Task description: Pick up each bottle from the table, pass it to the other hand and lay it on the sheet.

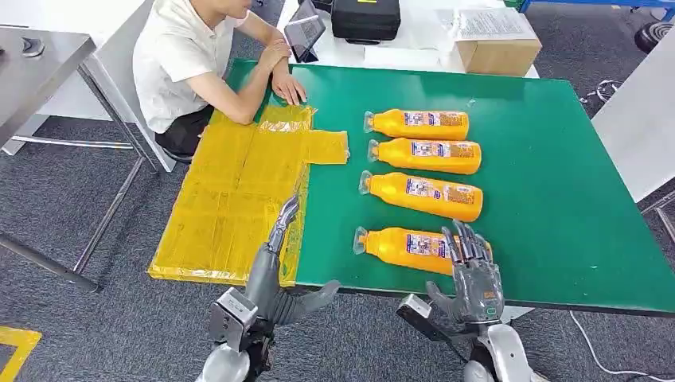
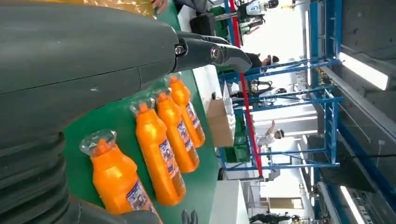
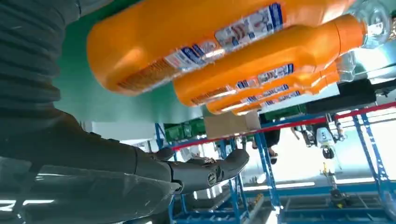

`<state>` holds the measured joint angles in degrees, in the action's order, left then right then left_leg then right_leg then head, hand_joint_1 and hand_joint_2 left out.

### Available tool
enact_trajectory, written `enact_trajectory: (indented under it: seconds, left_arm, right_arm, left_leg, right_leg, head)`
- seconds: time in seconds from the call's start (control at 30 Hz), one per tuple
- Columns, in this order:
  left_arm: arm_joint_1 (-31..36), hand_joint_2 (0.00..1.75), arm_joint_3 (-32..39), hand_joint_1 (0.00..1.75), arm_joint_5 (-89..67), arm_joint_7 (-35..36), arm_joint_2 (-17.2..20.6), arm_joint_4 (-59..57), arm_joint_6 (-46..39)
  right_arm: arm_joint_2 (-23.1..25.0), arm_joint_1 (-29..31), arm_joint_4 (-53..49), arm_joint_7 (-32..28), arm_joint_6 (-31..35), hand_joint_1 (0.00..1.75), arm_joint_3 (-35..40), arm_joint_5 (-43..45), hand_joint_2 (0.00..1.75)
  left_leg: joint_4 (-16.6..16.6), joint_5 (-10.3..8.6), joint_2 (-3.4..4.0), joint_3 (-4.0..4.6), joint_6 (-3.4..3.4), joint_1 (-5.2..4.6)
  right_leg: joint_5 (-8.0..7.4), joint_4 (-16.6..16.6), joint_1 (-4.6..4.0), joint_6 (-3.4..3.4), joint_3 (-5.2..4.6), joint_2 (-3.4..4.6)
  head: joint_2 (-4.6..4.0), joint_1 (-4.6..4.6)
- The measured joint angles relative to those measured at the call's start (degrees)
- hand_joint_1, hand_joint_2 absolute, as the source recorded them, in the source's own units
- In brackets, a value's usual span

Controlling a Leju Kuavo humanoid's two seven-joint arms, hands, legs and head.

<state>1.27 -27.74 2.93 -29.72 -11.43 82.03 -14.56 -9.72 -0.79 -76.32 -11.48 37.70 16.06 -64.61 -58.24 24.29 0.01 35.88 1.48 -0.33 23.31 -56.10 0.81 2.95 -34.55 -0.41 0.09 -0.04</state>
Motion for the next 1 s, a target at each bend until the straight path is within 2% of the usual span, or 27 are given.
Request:
enact_trajectory:
  seconds: [0.37, 0.6, 1.0]
  left_arm:
    - [0.1, 1.75, 0.0, 0.00, 1.4, 1.0, 0.0, -0.1, 0.2]
    - [0.0, 1.75, 0.2, 0.00, 1.9, 2.6, 0.0, -1.0, 0.0]
    - [0.0, 1.75, 0.3, 0.00, 0.8, 3.8, 0.0, -1.5, 0.0]
  right_arm:
    - [-1.2, 3.5, 2.3, 1.6, -3.3, 0.00, -0.1, 1.7, 1.75]
    - [-1.4, 5.8, 9.0, 4.4, -9.0, 0.00, -0.7, 4.1, 1.75]
    - [-1.5, 10.6, 17.1, 7.5, -11.6, 0.00, -1.4, 2.8, 1.75]
  left_leg:
    - [0.0, -0.01, 0.00, -0.01, 0.01, 0.00]
    - [0.0, -0.01, 0.00, 0.00, 0.01, 0.00]
    - [0.0, -0.01, 0.03, -0.19, 0.01, 0.00]
  right_leg:
    - [-0.01, 0.0, 0.00, 0.00, 0.00, 0.00]
    - [-0.01, 0.0, 0.00, 0.00, 0.00, 0.00]
    - [-0.01, 0.0, 0.00, 0.01, 0.17, 0.01]
  head:
    - [0.00, 0.00]
    - [0.00, -0.02]
    - [0.00, 0.00]
